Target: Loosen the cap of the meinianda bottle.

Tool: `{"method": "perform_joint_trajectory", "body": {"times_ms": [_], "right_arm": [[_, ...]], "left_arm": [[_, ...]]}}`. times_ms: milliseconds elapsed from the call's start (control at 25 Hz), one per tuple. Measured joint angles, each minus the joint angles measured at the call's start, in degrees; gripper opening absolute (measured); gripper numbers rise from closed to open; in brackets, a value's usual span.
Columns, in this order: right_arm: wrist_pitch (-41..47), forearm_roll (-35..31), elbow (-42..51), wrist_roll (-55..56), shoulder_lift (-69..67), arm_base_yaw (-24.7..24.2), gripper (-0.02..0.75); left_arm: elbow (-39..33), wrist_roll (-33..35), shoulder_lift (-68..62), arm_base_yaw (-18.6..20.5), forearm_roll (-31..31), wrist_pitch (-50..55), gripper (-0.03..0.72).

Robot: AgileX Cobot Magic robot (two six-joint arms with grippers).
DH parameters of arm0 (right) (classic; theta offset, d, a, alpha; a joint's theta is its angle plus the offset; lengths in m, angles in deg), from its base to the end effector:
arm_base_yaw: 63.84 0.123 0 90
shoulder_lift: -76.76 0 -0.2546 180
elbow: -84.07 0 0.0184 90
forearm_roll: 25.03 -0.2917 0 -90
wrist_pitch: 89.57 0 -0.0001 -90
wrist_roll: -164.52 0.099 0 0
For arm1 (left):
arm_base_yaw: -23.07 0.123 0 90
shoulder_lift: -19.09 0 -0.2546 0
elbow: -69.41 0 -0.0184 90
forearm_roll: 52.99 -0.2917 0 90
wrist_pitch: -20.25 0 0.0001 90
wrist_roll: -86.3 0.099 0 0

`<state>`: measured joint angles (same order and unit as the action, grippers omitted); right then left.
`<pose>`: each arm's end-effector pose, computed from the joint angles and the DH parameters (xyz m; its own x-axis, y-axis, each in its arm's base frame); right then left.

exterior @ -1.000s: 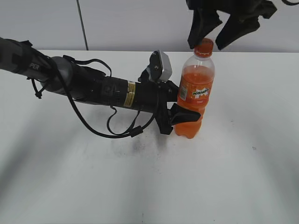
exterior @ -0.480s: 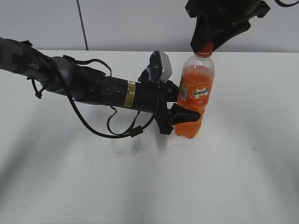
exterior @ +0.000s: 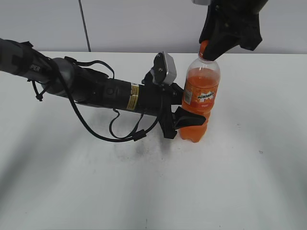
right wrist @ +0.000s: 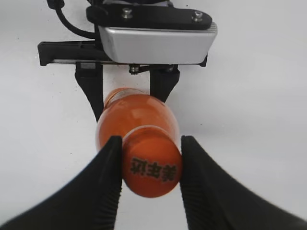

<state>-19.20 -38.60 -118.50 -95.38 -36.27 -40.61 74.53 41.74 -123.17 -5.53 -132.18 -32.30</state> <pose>0.3809 0.1873 0.2824 0.2181 -0.9328 -0.2869 -0.9520 -0.1387 -0.2729 0.3714 -0.2903 0.0434 -0.0173 0.3443 -0.9387 0.9962 0.0864 0.0133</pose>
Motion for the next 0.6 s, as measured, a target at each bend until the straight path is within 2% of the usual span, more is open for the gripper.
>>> {"method": "perform_joint_trajectory", "body": {"times_ms": [160,200,360,400,480,600], "right_arm": [[0.1,-0.2,0.0,-1.1,0.0,0.0,0.278],[0.1,-0.2,0.0,-0.5,0.0,0.0,0.305],[-0.2,-0.6,0.0,3.7,0.5,0.0,0.538],[-0.2,-0.7,0.0,5.0,0.8,0.0,0.570],[-0.2,-1.1,0.0,8.0,2.0,0.0,0.586],[-0.2,-1.4,0.0,17.8,3.8,0.0,0.547]], "left_arm": [[0.0,0.1,0.0,0.0,-0.1,-0.1,0.393],[0.0,0.1,0.0,0.0,-0.1,-0.1,0.393],[0.0,0.0,0.0,0.0,0.0,-0.1,0.393],[0.0,0.0,0.0,0.0,0.0,-0.1,0.393],[0.0,0.0,0.0,0.0,0.0,-0.1,0.393],[0.0,0.0,0.0,0.0,-0.1,-0.1,0.393]]}}
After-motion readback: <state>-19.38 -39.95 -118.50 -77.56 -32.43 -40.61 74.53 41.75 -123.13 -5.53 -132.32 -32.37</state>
